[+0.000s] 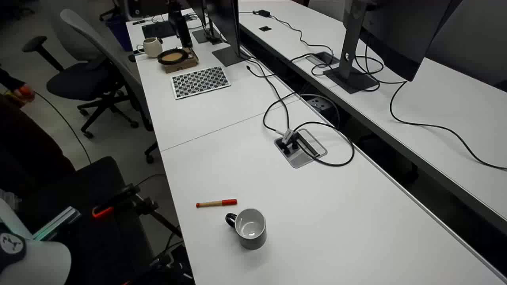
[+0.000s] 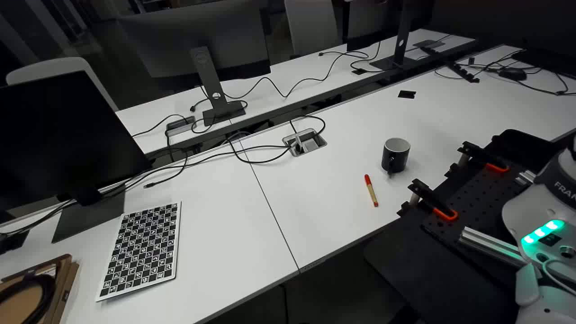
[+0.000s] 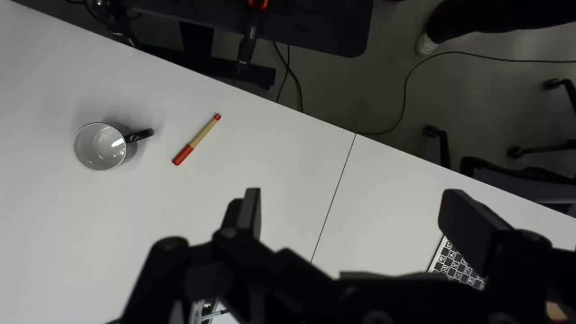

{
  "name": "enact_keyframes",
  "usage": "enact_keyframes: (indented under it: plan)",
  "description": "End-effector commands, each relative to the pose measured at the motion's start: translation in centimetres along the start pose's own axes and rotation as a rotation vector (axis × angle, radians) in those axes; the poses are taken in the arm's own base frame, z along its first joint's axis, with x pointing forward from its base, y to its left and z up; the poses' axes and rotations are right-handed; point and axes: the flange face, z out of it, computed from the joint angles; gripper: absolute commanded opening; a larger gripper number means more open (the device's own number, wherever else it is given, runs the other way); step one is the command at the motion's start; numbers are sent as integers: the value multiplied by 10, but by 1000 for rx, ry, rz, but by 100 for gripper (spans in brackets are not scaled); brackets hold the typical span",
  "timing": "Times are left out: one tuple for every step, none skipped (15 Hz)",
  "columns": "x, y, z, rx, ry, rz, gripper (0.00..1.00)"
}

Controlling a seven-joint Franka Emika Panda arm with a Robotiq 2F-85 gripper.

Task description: Pick up the black cup from the table and move it slightly to the left.

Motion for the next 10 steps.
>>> enact_keyframes:
  plan:
    - [0,0,0,0,0,0,100]
    - [4,3,3,-8,12,27,100]
    - [5,4,5,-9,12,32,100]
    - [8,7,9,-11,4,43,100]
    - [12,11,13,-11,1,57,100]
    - [16,14,17,-10,-13,70,100]
    - [18,15,21,8,-63,52,100]
    - [17,13,22,31,-146,-1,100]
    - [10,12,20,5,-58,36,100]
    - [12,13,24,7,-75,33,100]
